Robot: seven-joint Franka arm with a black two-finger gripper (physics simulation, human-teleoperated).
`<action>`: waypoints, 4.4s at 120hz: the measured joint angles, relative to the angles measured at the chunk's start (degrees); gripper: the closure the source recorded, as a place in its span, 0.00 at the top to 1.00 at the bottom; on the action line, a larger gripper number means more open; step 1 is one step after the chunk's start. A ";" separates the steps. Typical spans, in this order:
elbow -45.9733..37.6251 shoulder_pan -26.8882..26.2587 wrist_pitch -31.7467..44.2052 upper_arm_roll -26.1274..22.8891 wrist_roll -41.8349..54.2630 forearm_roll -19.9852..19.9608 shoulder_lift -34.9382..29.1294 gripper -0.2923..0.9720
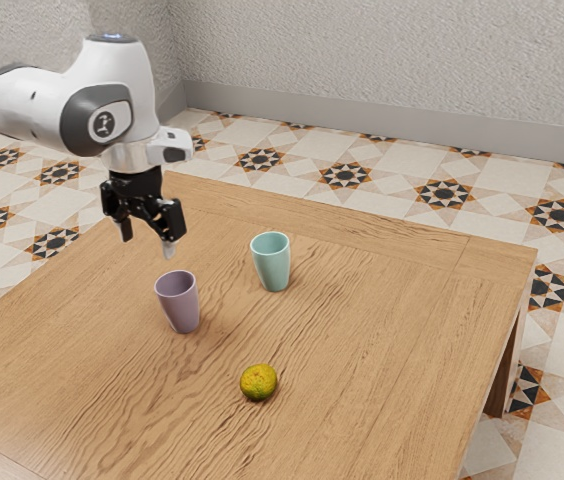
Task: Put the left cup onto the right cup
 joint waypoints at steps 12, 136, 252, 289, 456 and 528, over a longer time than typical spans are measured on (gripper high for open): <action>-0.64 0.31 1.42 -0.19 -0.93 -0.78 1.43 0.77; 1.23 1.85 18.61 -0.49 -5.99 -3.29 16.75 0.77; 2.24 2.26 22.23 -0.01 -6.37 -2.44 20.86 0.23; 2.24 2.00 20.89 -0.05 -6.57 -2.07 19.10 0.16; 54.68 -8.37 -5.89 1.76 -5.30 0.32 41.12 0.15; 57.12 -7.21 -0.22 1.70 -1.47 0.28 45.32 0.15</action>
